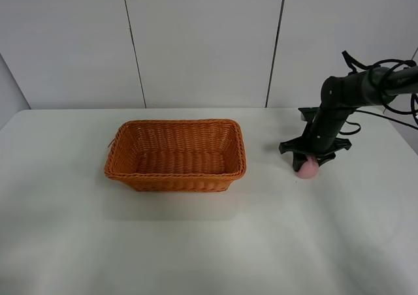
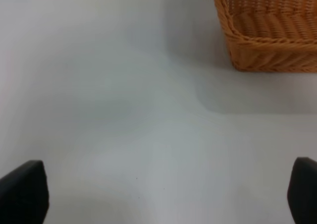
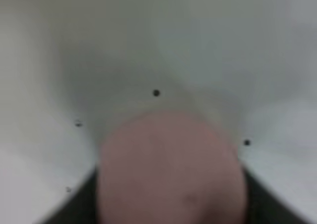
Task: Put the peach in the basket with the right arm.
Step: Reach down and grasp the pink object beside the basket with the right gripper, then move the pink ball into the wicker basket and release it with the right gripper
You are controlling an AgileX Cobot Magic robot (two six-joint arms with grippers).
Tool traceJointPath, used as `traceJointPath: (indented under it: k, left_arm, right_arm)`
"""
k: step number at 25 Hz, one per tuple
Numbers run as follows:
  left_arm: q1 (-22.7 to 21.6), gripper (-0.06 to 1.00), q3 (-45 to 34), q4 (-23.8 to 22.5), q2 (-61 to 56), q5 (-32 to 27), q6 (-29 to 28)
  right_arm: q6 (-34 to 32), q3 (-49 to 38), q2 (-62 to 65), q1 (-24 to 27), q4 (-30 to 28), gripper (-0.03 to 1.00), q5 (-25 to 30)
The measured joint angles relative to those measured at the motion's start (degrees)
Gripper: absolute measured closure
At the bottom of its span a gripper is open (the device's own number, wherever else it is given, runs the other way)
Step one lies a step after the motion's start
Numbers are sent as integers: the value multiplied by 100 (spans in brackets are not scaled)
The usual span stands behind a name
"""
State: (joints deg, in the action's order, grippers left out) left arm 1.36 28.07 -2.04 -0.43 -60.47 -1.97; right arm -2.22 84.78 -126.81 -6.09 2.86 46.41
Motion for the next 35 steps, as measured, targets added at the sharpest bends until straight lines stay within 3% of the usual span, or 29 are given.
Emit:
traceJointPath:
  k: [2, 4, 9, 17, 25, 29, 35]
  left_arm:
    - [0, -5, 0, 0, 0, 0, 0]
    - [0, -5, 0, 0, 0, 0, 0]
    - [0, -5, 0, 0, 0, 0, 0]
    - [0, -5, 0, 0, 0, 0, 0]
    - [0, -5, 0, 0, 0, 0, 0]
    - [0, -5, 0, 0, 0, 0, 0]
    - [0, -5, 0, 0, 0, 0, 0]
  right_arm:
    - [-20, 5, 53, 7, -8, 88, 12]
    - [-33, 11, 174, 0, -40, 96, 25]
    - [-33, 335, 562, 0, -126, 96, 456]
    - [-33, 2138, 925, 5, -175, 96, 2038]
    - [-33, 2712, 925, -70, -236, 96, 2327]
    - [-33, 2745, 925, -487, -286, 96, 2339]
    - [-33, 2745, 925, -1654, -286, 96, 2339]
